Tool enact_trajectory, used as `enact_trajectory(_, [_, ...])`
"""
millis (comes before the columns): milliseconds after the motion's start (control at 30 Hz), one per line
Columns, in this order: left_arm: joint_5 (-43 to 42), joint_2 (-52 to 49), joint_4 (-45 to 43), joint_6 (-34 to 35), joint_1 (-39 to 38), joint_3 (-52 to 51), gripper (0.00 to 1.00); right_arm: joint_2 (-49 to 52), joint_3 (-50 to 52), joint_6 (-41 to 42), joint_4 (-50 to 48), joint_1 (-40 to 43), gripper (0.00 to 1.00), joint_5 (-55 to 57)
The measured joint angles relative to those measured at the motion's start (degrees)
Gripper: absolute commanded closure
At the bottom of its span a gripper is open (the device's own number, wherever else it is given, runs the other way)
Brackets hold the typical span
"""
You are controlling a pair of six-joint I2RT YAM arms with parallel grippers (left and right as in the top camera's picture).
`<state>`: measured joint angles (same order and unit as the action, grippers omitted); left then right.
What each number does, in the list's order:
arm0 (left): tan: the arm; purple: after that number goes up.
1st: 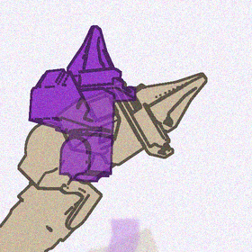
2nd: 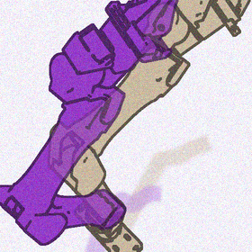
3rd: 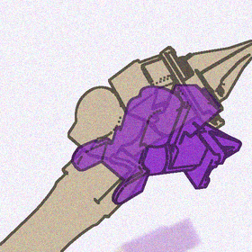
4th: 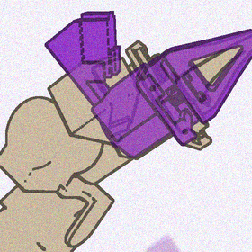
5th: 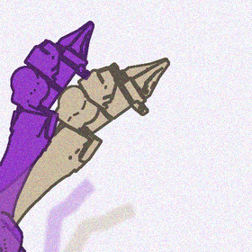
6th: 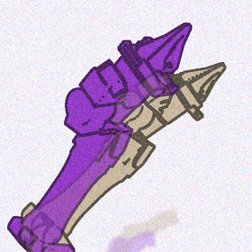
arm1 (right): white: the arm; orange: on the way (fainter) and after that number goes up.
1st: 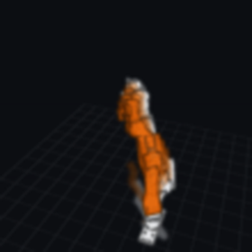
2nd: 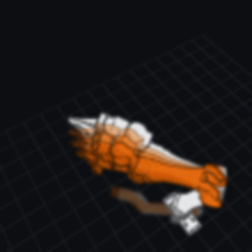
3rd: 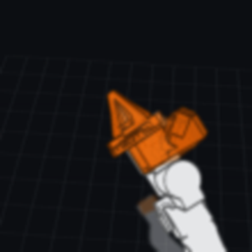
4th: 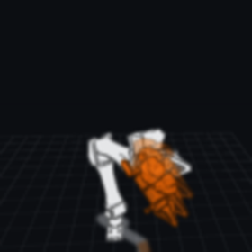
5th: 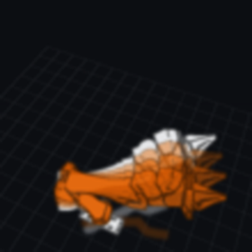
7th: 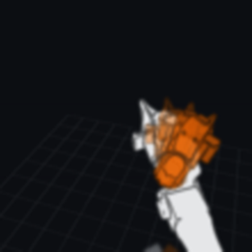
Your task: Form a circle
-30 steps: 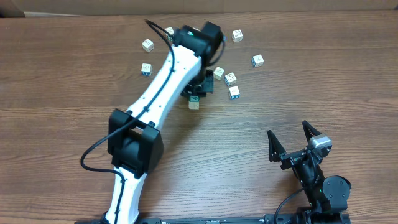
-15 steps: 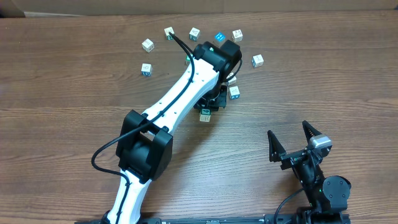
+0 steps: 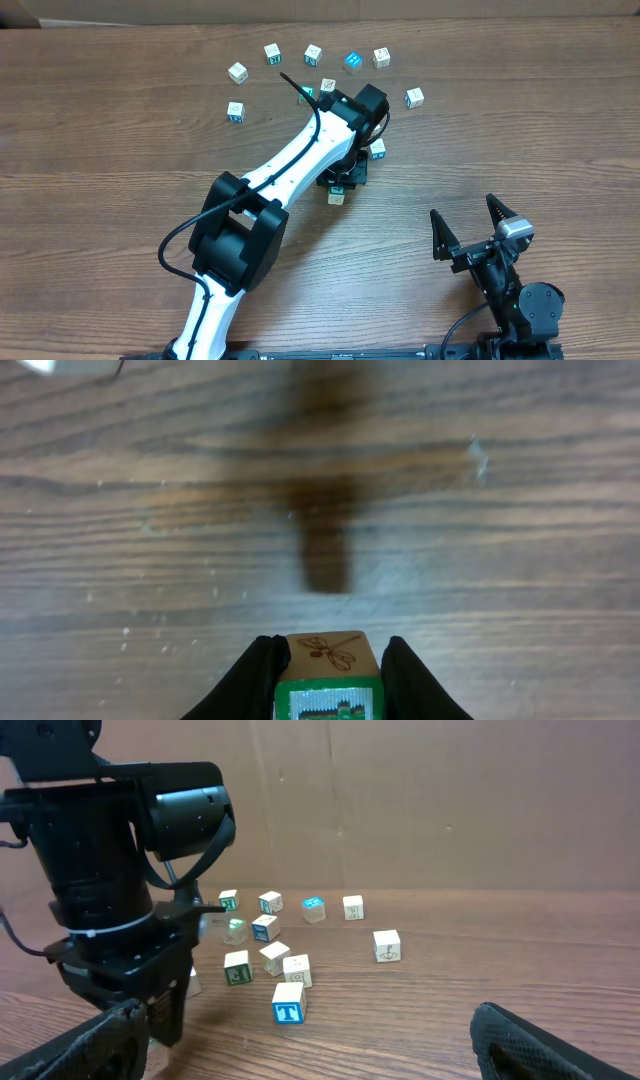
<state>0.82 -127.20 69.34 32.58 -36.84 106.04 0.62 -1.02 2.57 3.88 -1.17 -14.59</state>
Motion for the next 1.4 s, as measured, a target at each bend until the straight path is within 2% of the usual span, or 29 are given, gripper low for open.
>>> enact_trajectory(300, [0.3,0.0,-5.7,3.6,-0.1,-1.8,0.75,0.0,0.0,0.0,0.0,0.0,0.0,0.0])
enact_trajectory(1400, [3.5,0.0,-6.4,4.5,-0.2,-2.2,0.73,0.0,0.0,0.0,0.0,0.0,0.0,0.0])
